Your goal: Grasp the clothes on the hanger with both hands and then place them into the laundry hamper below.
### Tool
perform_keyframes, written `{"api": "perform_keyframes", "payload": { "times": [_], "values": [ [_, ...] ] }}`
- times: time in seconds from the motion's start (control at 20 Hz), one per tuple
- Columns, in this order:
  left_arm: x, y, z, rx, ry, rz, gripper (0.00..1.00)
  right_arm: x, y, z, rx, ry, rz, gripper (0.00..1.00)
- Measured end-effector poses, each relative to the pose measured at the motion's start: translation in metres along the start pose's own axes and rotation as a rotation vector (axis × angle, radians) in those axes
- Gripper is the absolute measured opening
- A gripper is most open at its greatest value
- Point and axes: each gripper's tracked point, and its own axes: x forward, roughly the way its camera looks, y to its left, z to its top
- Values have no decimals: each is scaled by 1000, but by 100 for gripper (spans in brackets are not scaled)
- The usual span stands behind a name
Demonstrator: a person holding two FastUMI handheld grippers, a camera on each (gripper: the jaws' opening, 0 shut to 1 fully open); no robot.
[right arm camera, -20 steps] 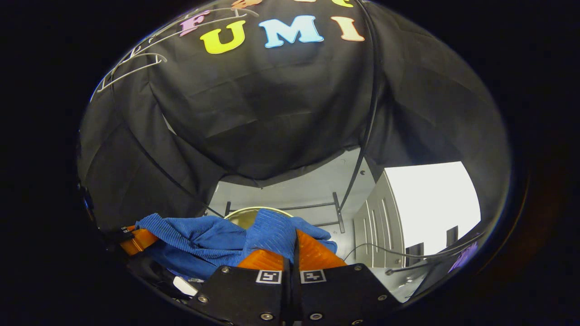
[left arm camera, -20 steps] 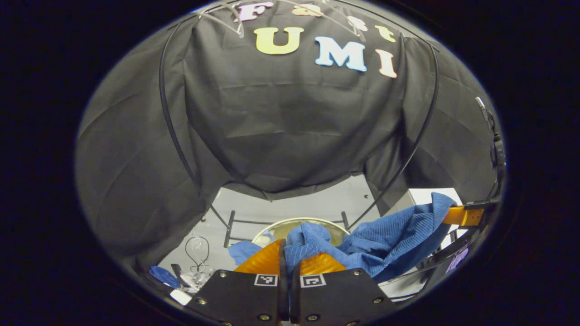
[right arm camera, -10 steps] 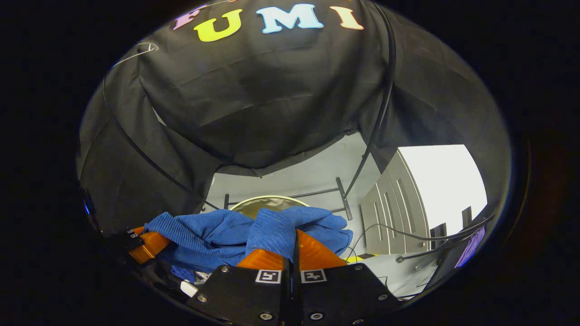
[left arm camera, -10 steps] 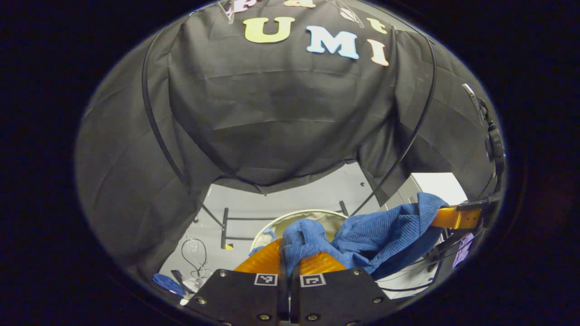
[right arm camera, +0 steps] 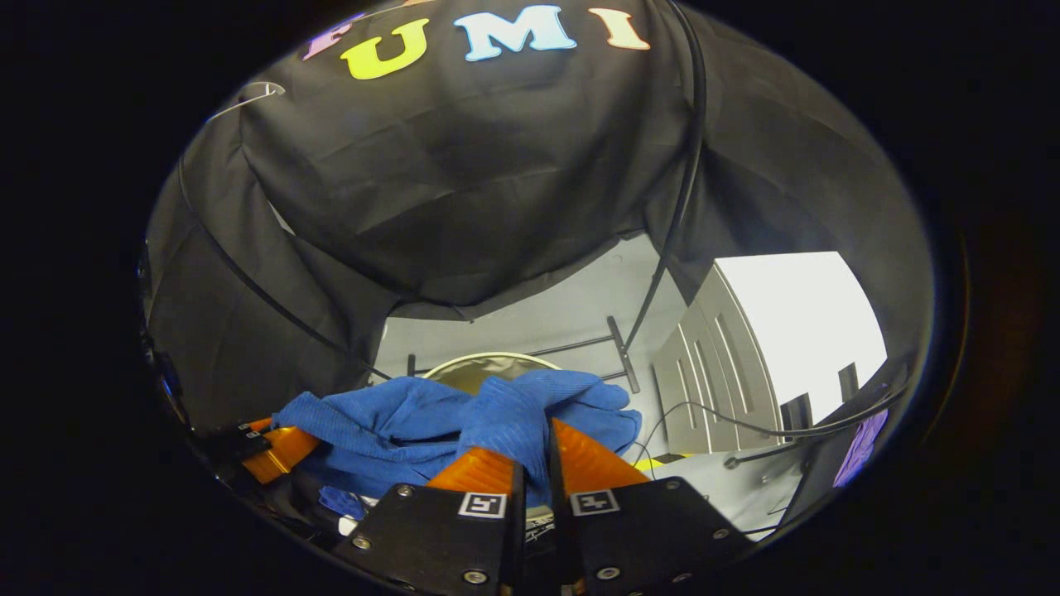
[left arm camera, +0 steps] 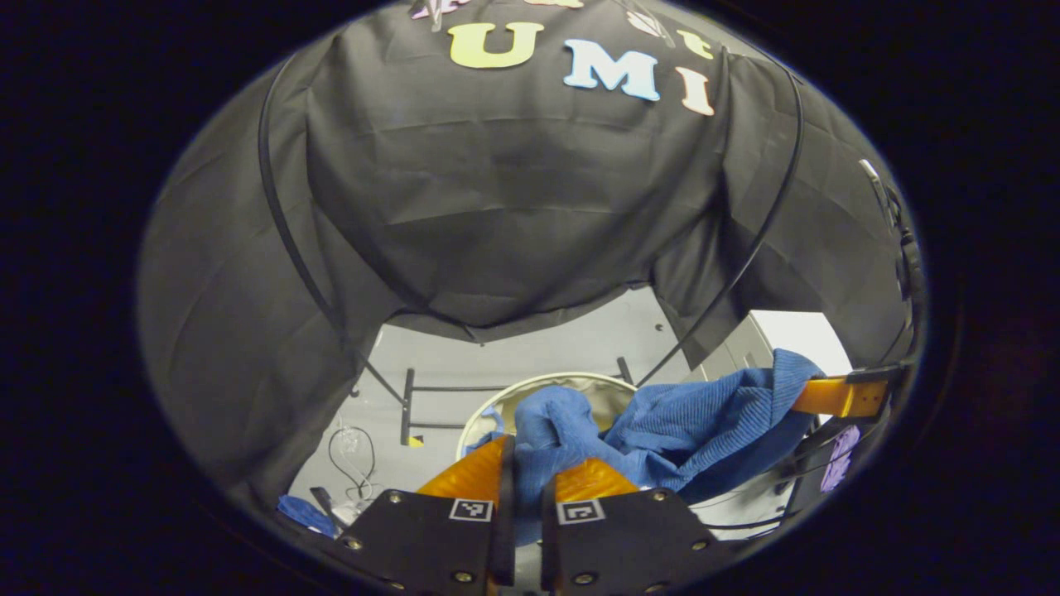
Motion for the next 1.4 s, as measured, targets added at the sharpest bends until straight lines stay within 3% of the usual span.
{"api": "perform_keyframes", "payload": {
  "times": [0.1,0.25,0.35,0.8,1.05,1.35,1.4],
  "values": [
    [-4,1,-5,8,15,-6,33,-7,5,1,2,-6,38,37],
    [-13,5,6,45,-22,1,69,-20,-3,14,18,-41,36,83],
    [-17,8,15,85,-45,22,96,-31,-19,21,15,-64,1,95],
    [-70,-31,74,107,-171,44,96,-105,-130,68,172,-251,-131,96],
    [-121,-83,108,21,-257,103,96,-132,-192,107,130,-351,-114,96],
    [-188,-164,168,-60,-421,166,96,-194,-252,171,56,-599,-75,96],
    [-204,-176,183,-59,-468,188,96,-202,-259,178,39,-623,-67,92]
  ]
}}
